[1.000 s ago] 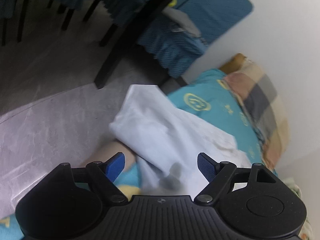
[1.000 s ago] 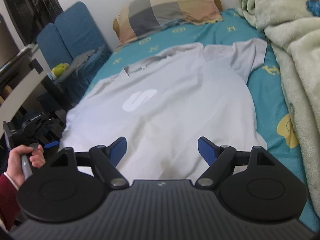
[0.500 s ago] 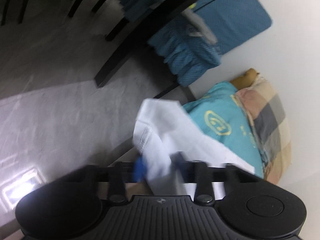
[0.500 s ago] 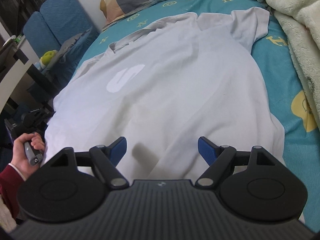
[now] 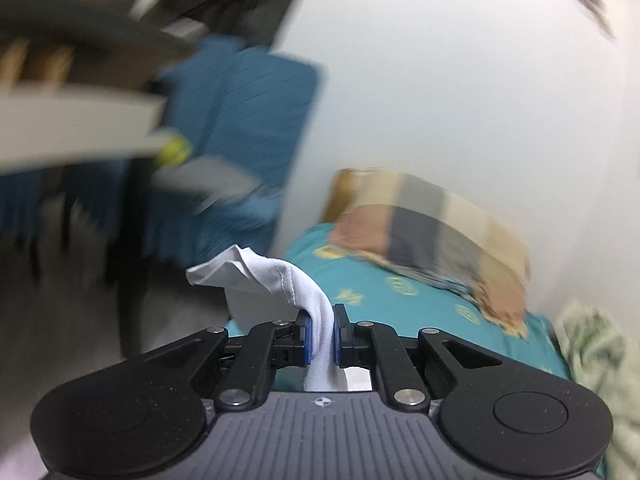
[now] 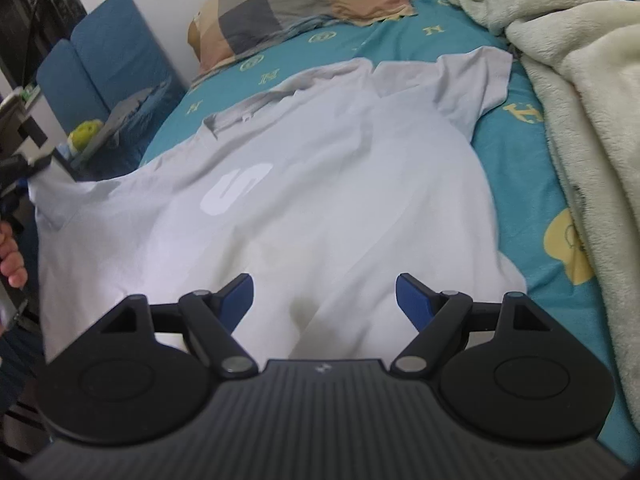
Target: Fold clothes
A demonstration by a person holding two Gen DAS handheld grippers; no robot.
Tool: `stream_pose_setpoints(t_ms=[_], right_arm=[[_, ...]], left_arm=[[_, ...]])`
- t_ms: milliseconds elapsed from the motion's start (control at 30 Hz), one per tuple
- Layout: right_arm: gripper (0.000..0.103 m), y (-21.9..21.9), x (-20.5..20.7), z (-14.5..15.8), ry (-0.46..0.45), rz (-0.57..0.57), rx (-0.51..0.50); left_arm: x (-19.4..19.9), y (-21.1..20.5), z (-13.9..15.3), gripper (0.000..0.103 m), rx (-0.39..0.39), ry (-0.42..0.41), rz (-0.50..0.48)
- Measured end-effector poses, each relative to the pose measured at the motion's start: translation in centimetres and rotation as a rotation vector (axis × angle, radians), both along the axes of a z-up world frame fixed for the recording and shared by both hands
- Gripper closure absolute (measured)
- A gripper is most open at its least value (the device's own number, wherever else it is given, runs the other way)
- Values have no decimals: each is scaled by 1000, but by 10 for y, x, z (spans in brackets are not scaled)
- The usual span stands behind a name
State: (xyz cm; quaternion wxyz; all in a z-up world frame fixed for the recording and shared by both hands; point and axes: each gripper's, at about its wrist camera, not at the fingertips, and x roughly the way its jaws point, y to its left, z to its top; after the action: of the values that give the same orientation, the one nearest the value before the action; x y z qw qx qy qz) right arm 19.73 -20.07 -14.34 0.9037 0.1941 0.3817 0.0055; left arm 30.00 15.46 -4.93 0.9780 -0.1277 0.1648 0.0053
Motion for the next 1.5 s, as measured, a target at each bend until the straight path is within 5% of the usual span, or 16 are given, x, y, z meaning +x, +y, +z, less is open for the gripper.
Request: stream_pose_setpoints(t_ms=[233, 333, 567, 733, 867, 1133, 1500], right_arm=[[23, -24, -5, 11, -51, -72, 35], [23, -33, -7, 15, -70, -100, 50], [23, -34, -3, 9, -59, -89, 82], [23, -32, 0, 7, -53, -63, 88], [23, -27, -3, 10, -51, -24, 91], [23, 0, -21, 11, -28, 143, 83], [23, 36, -23, -34, 138, 314, -1]], left_arm=[[5, -147, -3, 92, 222, 11, -212], [10, -200, -27, 92, 265, 52, -283], [33, -242, -92, 83, 318, 214, -337], [26, -212, -89, 51, 296, 235, -355], [-17, -180, -61, 44, 251, 261, -384], [-134, -81, -28, 37, 199, 427, -394], [-185, -27, -71, 39, 269, 781, -509]])
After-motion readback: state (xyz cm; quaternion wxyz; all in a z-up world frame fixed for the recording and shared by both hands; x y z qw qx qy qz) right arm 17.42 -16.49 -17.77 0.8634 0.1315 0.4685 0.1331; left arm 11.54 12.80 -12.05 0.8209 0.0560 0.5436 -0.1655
